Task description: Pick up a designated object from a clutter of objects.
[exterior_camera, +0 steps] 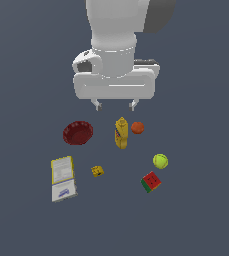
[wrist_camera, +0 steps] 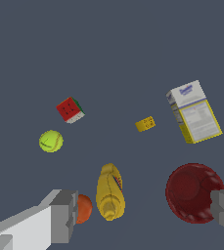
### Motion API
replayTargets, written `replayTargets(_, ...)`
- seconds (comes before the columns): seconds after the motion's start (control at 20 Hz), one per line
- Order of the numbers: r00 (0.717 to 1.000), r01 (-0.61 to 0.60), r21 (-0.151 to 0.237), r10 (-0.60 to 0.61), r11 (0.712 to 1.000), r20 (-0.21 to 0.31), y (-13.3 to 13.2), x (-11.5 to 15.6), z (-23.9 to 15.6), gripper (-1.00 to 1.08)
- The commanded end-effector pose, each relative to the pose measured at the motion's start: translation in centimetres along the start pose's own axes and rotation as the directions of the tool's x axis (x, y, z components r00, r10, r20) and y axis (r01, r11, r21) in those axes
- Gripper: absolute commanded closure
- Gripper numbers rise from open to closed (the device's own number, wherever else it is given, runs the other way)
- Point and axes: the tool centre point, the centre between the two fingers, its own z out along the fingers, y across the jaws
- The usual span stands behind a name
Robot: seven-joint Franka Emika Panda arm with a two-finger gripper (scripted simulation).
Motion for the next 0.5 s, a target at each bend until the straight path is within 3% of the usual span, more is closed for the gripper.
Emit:
replayTargets(0.0, 1.0, -0.007, 0.0, 0.007, 1.0, 0.003, -0.5, 0.2, 0.6, -0.92)
replayTargets(0.45, 0.998, -0.063, -0.005, 0.063, 0.998, 0.02, -4.6, 1.8, 5.7, -0.92)
